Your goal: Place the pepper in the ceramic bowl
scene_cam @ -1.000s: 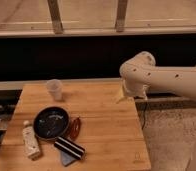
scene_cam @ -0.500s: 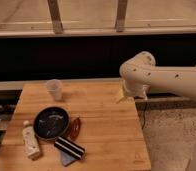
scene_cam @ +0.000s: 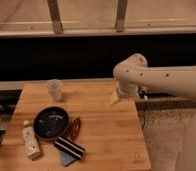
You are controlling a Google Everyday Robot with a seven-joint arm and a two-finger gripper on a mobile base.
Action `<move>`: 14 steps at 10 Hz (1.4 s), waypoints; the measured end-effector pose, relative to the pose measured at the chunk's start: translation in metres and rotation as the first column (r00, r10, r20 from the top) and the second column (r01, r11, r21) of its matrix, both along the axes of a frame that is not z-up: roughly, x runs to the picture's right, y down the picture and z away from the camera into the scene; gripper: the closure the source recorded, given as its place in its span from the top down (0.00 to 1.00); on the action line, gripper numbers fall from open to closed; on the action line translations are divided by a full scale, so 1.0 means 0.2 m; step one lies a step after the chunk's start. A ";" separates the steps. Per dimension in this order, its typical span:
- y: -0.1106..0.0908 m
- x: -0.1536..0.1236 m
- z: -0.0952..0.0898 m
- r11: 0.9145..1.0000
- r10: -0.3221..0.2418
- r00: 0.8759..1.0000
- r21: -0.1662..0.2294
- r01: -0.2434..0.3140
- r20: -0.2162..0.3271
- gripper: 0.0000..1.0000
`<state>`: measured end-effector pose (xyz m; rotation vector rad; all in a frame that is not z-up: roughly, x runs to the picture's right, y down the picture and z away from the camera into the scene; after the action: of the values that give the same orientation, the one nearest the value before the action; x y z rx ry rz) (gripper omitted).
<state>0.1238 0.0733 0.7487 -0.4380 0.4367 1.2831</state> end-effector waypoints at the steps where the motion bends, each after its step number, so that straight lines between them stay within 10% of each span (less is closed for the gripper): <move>1: 0.02 -0.09 0.02 1.000 -0.016 1.000 -0.012 0.017 0.021 0.80; 6: 0.18 -0.57 0.12 0.995 -0.080 0.984 -0.043 0.088 0.162 0.80; 11: 0.18 -0.56 0.12 0.995 -0.076 0.984 -0.051 0.085 0.159 0.80; 14: 0.30 -0.64 0.22 0.985 -0.066 0.980 -0.142 0.093 0.185 0.80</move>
<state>-0.0050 0.1341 0.7918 -0.6523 0.3956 1.1255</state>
